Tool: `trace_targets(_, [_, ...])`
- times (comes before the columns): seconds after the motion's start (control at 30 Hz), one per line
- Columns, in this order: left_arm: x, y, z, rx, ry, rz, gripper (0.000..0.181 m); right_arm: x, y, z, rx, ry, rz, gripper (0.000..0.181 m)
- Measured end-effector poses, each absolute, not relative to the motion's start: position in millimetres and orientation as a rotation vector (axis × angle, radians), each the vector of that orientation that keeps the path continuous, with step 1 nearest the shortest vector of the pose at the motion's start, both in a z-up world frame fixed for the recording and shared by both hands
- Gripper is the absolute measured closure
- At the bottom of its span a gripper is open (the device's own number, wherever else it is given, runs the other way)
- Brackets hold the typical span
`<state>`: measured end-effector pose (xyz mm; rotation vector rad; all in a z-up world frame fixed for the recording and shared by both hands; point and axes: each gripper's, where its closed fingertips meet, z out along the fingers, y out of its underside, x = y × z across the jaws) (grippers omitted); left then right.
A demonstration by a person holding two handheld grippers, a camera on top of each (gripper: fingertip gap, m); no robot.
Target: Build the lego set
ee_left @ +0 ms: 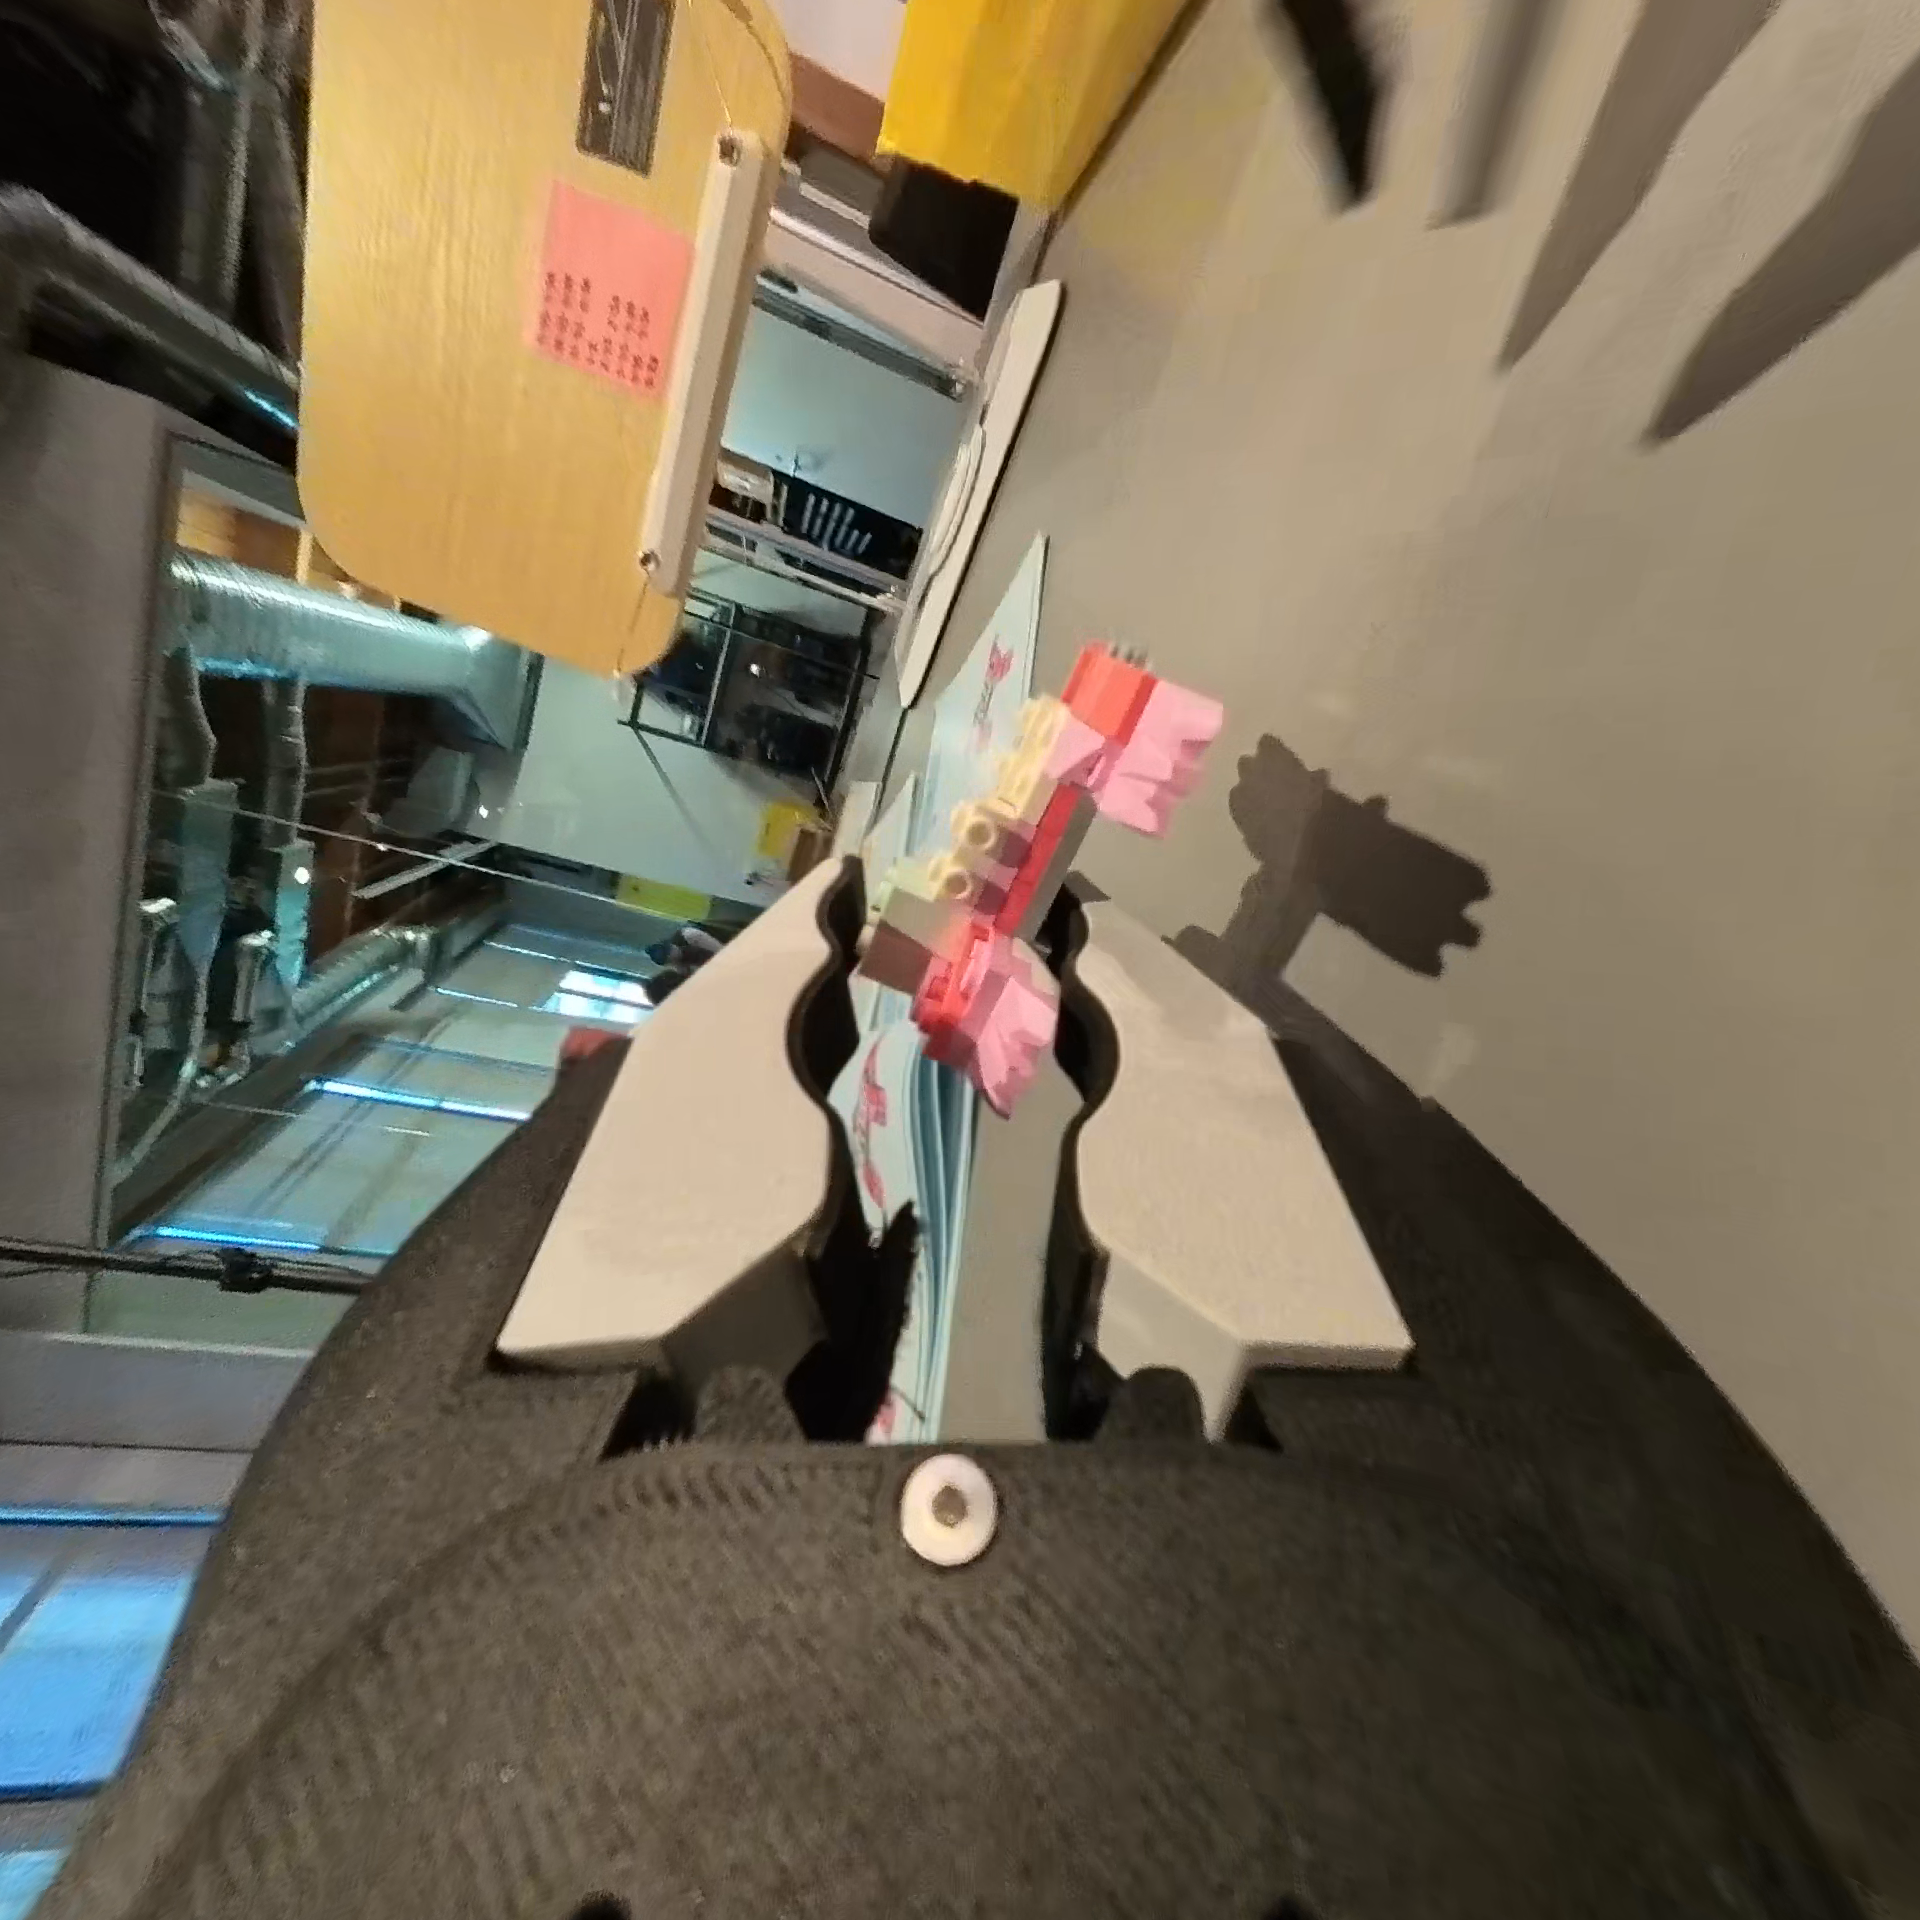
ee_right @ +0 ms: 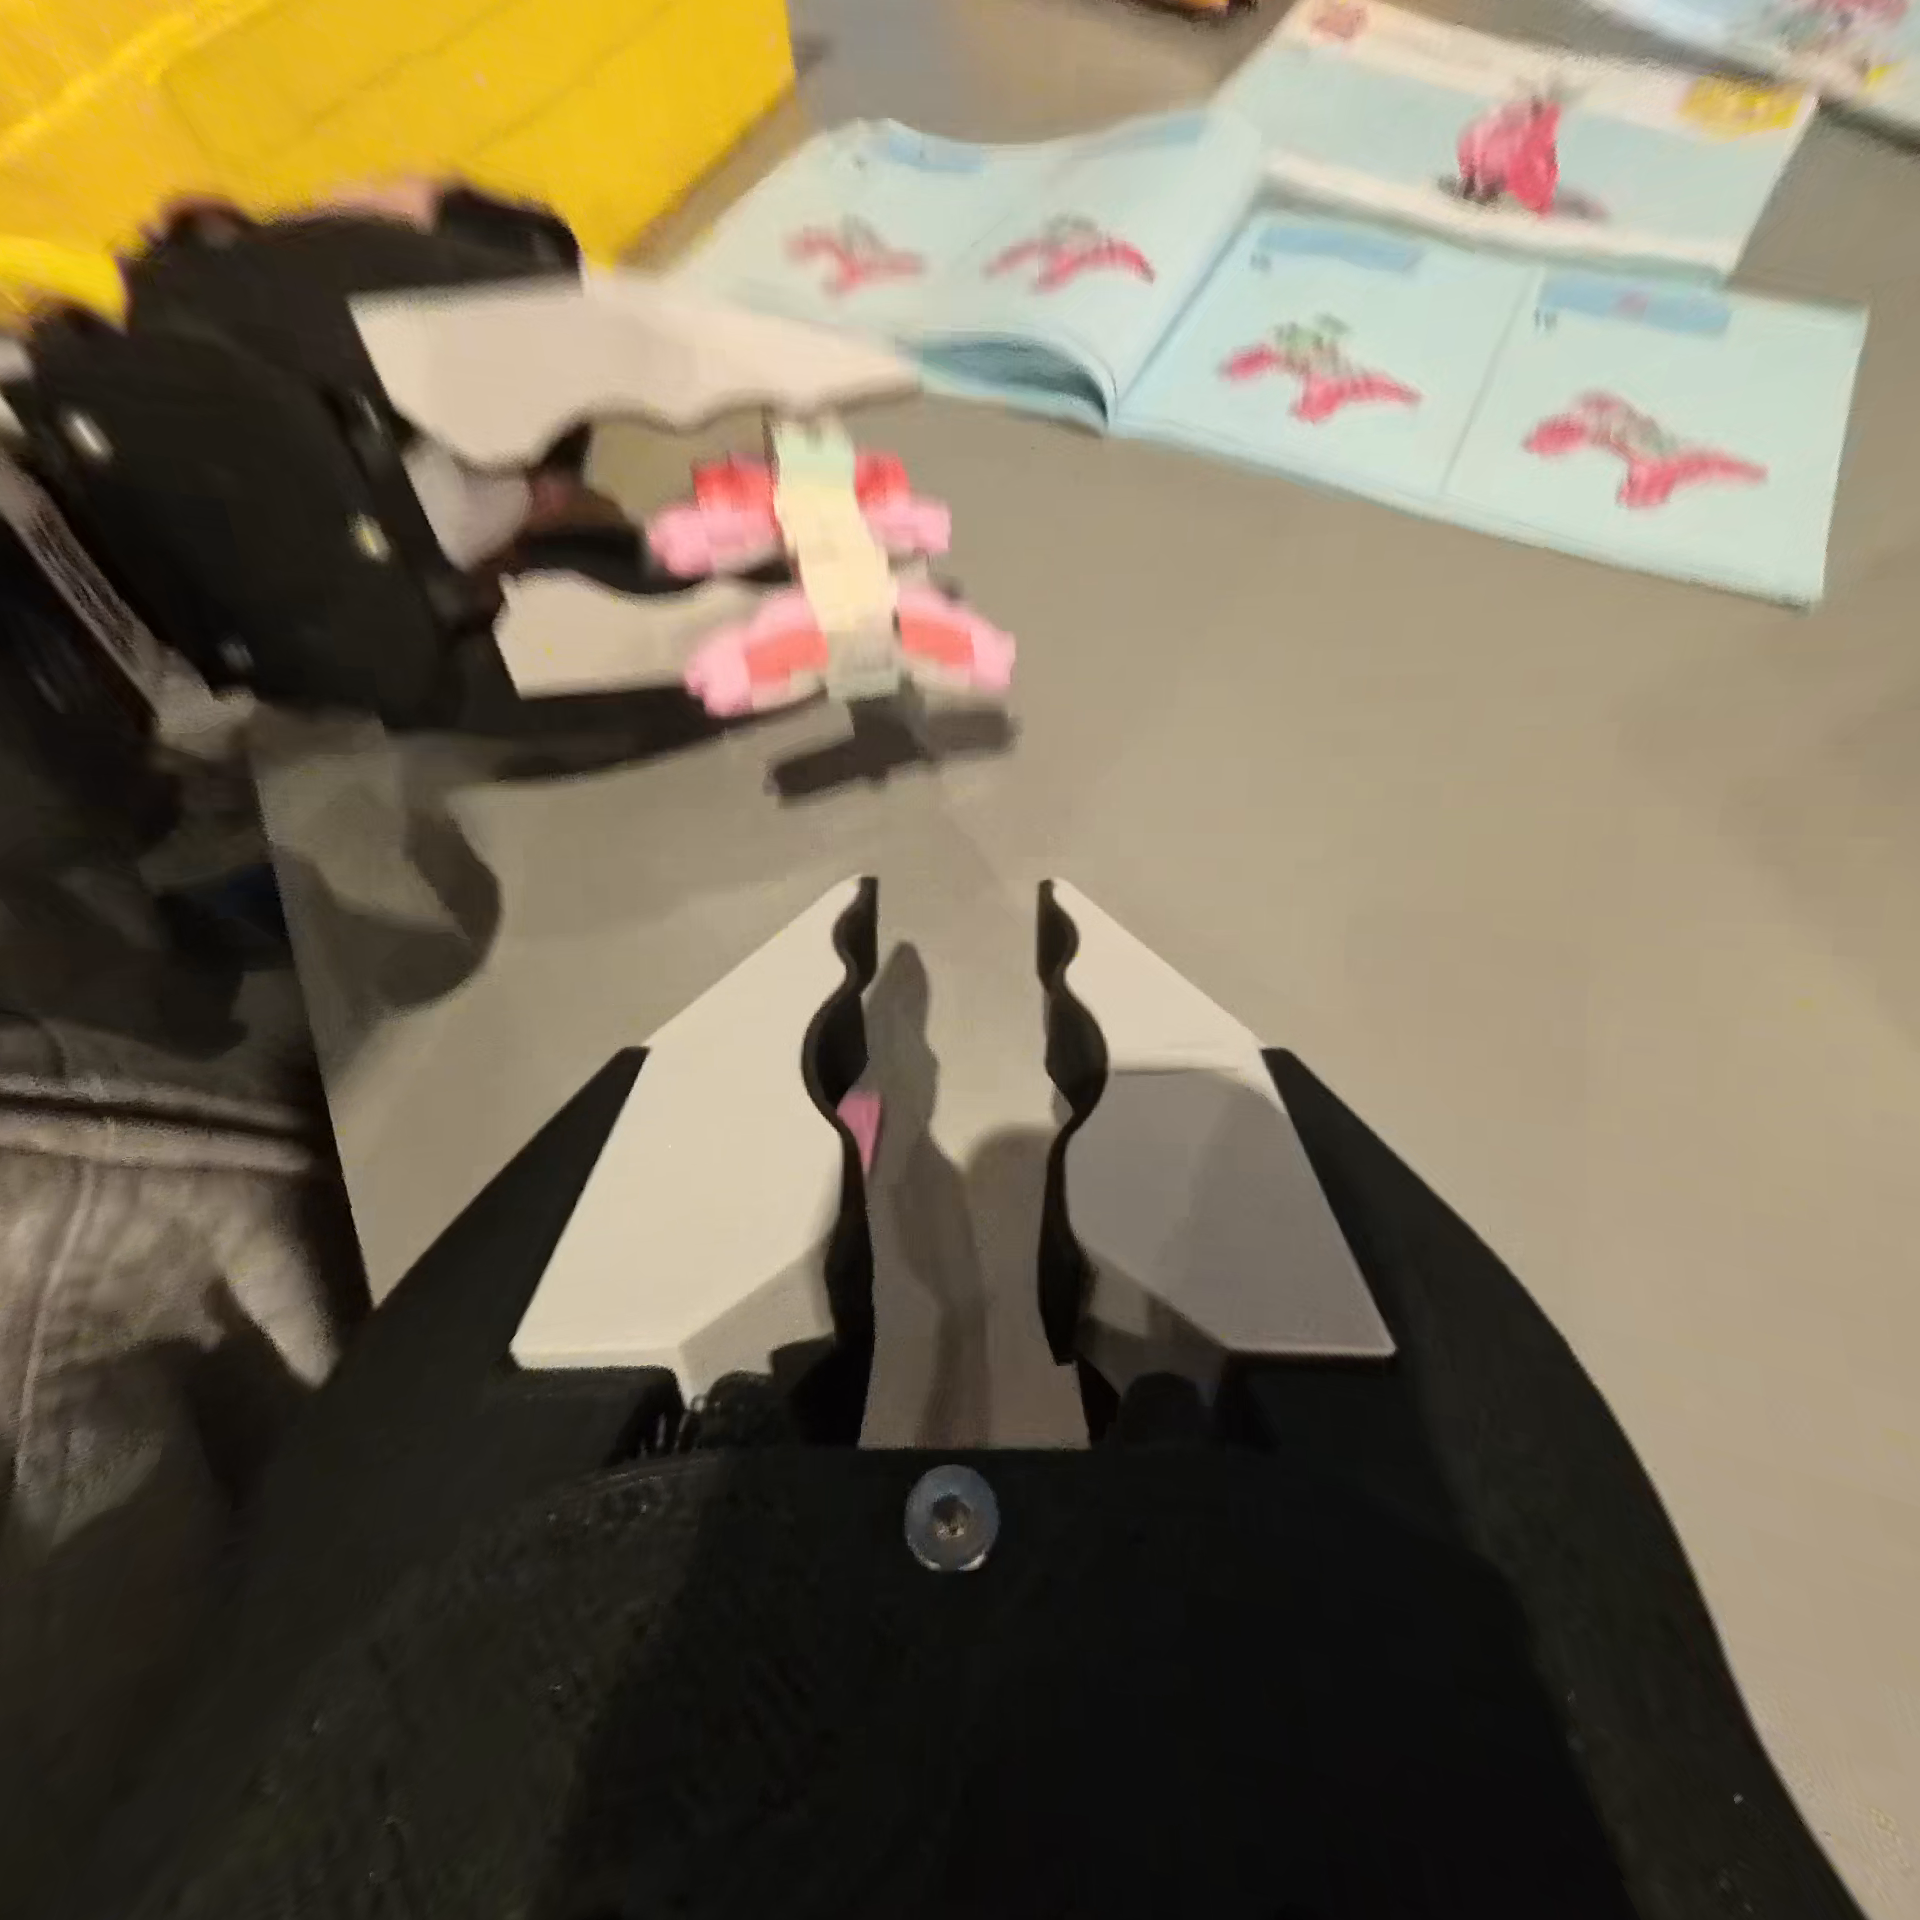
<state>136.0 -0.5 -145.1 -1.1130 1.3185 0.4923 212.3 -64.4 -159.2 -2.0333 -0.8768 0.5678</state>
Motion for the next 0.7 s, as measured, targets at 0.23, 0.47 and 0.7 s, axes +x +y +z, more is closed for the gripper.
trace_targets(0.23, [135.9,1.4,-151.0,-1.172,1.325,0.453,0.146,222.4,-111.5,-192.0,-2.139,-0.866,0.489,0.148])
trace_targets(0.47, [139.6,-3.4,-149.8,-1.137,1.337,0.437,0.146,217.7,-107.6,-194.4,-2.111,-0.942,0.395,0.167])
trace_targets(0.7, [152.3,-18.5,-155.3,-1.023,1.435,0.404,0.147,195.6,-78.0,-151.6,-1.926,-0.881,0.569,0.168])
